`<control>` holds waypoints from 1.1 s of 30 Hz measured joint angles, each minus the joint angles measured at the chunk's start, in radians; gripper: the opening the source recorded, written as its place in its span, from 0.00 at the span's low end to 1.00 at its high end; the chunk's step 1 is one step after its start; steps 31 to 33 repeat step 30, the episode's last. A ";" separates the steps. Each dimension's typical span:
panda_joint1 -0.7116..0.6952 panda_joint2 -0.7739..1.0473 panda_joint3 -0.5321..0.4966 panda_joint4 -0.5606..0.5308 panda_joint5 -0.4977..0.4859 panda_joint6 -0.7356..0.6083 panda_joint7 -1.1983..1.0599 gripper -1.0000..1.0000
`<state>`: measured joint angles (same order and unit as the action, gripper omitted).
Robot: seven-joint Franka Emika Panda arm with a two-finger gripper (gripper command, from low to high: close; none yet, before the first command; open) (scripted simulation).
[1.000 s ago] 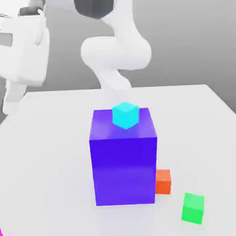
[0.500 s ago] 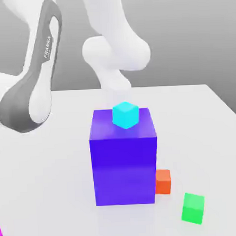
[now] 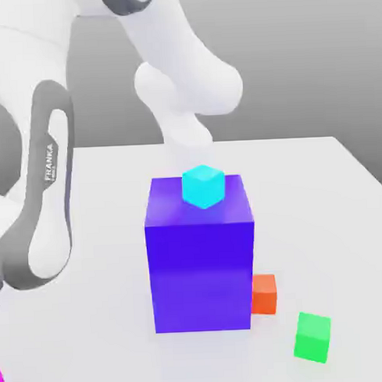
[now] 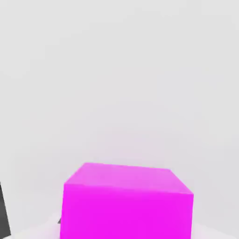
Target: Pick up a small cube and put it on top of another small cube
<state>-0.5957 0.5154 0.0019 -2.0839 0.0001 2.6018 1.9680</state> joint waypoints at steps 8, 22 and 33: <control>0.196 -0.149 0.131 -0.099 -0.017 -0.006 0.107 0.00; 0.589 -0.377 0.380 -0.426 -0.102 0.046 0.619 0.00; 0.649 -0.250 0.318 -0.429 -0.222 0.159 0.731 1.00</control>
